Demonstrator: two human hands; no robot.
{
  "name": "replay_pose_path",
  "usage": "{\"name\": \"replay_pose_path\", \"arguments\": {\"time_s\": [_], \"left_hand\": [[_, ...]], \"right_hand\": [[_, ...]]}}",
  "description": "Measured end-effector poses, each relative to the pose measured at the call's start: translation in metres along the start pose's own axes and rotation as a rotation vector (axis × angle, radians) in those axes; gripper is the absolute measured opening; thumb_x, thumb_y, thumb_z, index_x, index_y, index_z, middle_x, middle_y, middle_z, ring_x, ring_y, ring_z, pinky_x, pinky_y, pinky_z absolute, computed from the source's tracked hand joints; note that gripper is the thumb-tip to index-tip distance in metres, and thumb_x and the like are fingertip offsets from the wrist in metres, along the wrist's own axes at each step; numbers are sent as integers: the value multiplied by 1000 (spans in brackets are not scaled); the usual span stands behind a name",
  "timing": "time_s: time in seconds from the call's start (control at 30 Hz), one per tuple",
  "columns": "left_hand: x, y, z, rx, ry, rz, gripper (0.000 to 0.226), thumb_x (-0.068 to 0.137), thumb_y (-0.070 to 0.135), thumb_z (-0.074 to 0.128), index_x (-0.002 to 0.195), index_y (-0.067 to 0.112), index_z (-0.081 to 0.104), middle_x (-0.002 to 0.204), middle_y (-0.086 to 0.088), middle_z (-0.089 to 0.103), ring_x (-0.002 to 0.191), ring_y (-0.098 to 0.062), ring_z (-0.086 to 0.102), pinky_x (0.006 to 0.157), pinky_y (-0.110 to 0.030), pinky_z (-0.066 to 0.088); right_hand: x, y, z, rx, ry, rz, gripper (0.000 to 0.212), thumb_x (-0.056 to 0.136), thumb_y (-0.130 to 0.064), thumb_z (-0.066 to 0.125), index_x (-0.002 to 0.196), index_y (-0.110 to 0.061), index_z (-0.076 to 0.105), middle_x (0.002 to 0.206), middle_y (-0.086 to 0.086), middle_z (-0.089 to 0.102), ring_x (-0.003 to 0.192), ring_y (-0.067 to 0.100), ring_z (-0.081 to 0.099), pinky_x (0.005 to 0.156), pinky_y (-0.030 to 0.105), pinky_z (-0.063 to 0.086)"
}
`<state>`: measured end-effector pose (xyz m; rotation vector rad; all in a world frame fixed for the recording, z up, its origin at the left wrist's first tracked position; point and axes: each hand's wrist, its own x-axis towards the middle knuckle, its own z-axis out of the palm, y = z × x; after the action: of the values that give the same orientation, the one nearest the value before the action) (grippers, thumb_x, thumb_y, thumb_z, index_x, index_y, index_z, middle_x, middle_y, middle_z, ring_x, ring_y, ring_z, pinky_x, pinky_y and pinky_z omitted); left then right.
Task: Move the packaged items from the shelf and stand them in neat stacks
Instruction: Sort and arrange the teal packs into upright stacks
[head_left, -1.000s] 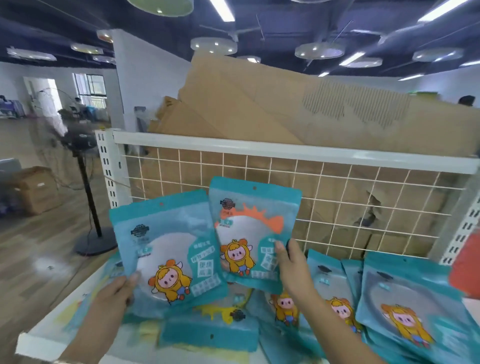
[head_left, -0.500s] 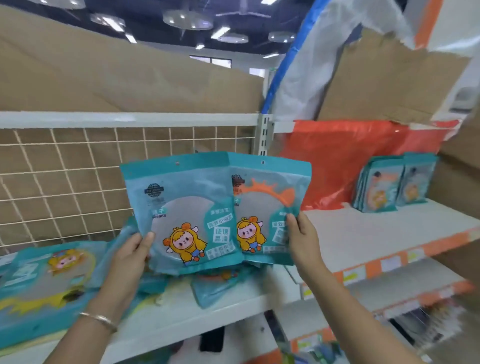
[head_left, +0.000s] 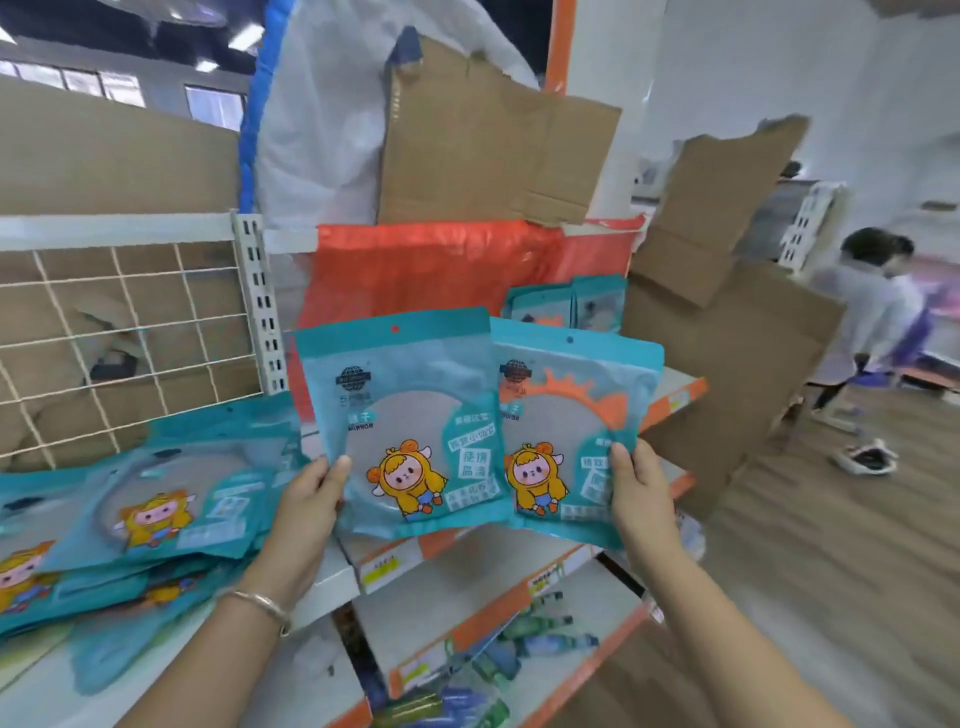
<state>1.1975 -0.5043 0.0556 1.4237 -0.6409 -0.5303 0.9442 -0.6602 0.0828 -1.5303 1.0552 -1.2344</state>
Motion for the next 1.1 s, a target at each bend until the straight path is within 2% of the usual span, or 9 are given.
{"name": "replay_pose_path", "arguments": {"time_s": [0.07, 0.17, 0.33, 0.5, 0.6, 0.73, 0.87, 1.03, 1.1], "left_hand": [[11, -2, 20, 35, -28, 19, 24, 97, 26, 48, 84, 9, 58, 79, -12, 50, 77, -21, 49, 74, -35, 40], [29, -9, 56, 39, -52, 24, 28, 97, 23, 47, 73, 10, 51, 70, -9, 40, 71, -19, 39, 64, -32, 32], [65, -19, 125, 35, -119, 56, 29, 98, 19, 45, 70, 12, 50, 66, -3, 46, 62, -14, 42, 52, -17, 37], [128, -33, 186, 22, -170, 68, 26, 98, 21, 46, 76, 11, 53, 73, -9, 45, 71, -19, 41, 63, -31, 33], [162, -40, 217, 35, -181, 68, 26, 98, 21, 45, 74, 14, 52, 74, -5, 46, 70, -18, 43, 63, -31, 35], [206, -51, 246, 58, -196, 73, 27, 98, 25, 46, 81, 8, 58, 82, -13, 50, 76, -22, 47, 69, -34, 37], [234, -57, 268, 44, -186, 71, 25, 99, 23, 44, 80, 10, 56, 76, -7, 48, 72, -18, 46, 66, -31, 37], [269, -75, 288, 61, -171, 74, 20, 98, 26, 45, 92, 20, 64, 98, -15, 59, 87, -24, 57, 72, -30, 45], [281, -83, 295, 82, -150, 77, 20, 98, 29, 46, 93, 23, 64, 101, -16, 61, 92, -29, 59, 76, -36, 49]], "right_hand": [[12, 9, -16, -10, 35, 0, 18, 101, -18, 38, 85, -15, 47, 76, -3, 53, 71, 17, 51, 59, 24, 40], [30, 24, -32, 15, 79, 13, 14, 101, -16, 38, 106, -9, 48, 81, -5, 53, 67, 8, 51, 54, 12, 41], [81, 49, -52, 36, 139, 78, 20, 101, -16, 38, 86, -19, 50, 78, -3, 58, 70, 14, 55, 59, 23, 43], [160, 65, -65, 19, 157, 79, 19, 101, -17, 38, 99, -9, 55, 84, 1, 64, 74, 16, 61, 65, 28, 49], [209, 70, -66, 30, 151, 81, 19, 101, -17, 39, 95, -13, 57, 87, 5, 66, 74, 17, 62, 65, 29, 50], [262, 81, -62, 47, 138, 83, 20, 101, -18, 39, 97, -20, 58, 91, 3, 67, 80, 20, 64, 68, 31, 52], [306, 100, -60, 73, 143, 113, 20, 101, -19, 40, 101, -13, 59, 95, 8, 67, 85, 24, 63, 75, 38, 52], [358, 115, -54, 149, 146, 137, 19, 101, -15, 41, 95, -16, 59, 92, 8, 66, 79, 22, 62, 72, 36, 52], [382, 124, -51, 146, 124, 138, 20, 101, -15, 40, 94, -17, 59, 92, 8, 65, 79, 20, 63, 75, 37, 52]]}}
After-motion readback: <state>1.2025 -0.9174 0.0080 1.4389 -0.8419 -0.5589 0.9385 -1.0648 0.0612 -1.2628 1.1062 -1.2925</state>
